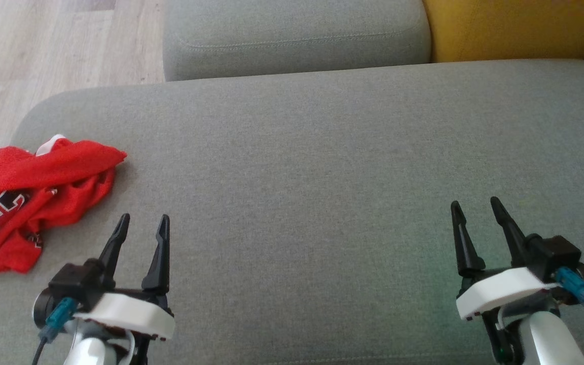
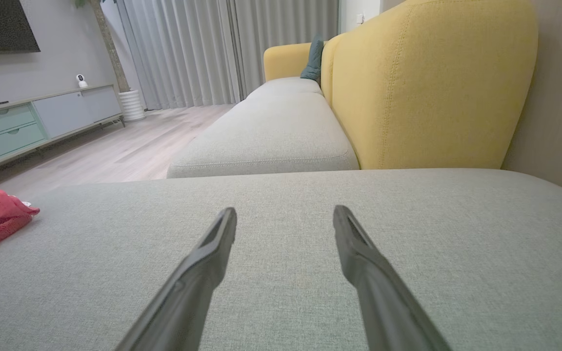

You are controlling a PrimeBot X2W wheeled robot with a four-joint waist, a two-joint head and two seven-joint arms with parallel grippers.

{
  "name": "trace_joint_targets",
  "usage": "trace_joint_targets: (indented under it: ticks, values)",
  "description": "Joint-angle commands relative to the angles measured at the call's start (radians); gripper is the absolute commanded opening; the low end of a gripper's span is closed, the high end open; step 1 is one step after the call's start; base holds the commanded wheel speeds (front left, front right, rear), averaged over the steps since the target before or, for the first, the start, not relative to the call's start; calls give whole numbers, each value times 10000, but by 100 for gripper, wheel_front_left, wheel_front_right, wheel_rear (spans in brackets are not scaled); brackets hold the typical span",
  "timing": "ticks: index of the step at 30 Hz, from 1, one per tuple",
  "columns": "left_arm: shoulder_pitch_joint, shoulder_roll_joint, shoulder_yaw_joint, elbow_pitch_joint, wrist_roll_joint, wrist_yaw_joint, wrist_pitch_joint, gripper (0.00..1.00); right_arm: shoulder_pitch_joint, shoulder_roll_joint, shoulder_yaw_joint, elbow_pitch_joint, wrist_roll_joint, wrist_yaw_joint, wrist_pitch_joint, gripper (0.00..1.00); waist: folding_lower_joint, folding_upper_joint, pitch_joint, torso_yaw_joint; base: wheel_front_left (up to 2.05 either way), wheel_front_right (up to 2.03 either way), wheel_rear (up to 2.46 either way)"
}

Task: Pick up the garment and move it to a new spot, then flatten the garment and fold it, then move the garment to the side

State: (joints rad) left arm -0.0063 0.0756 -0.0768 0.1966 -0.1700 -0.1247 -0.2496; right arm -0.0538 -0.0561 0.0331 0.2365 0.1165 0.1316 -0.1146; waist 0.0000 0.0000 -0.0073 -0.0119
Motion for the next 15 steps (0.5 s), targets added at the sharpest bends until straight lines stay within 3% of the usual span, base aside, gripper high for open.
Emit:
trace_joint_targets:
  ticks: [1, 15]
  values:
    - [-404, 40, 404, -282, -24, -60, -122, 100, -419, 2, 209, -295, 94, -9, -67, 100, 0, 0, 5, 2, 0, 0, 0]
    - [-486, 5, 534, -178, 14, -60, -122, 100, -435, 27, 257, -367, 40, -9, -21, 100, 0, 0, 27, 155, 0, 0, 0]
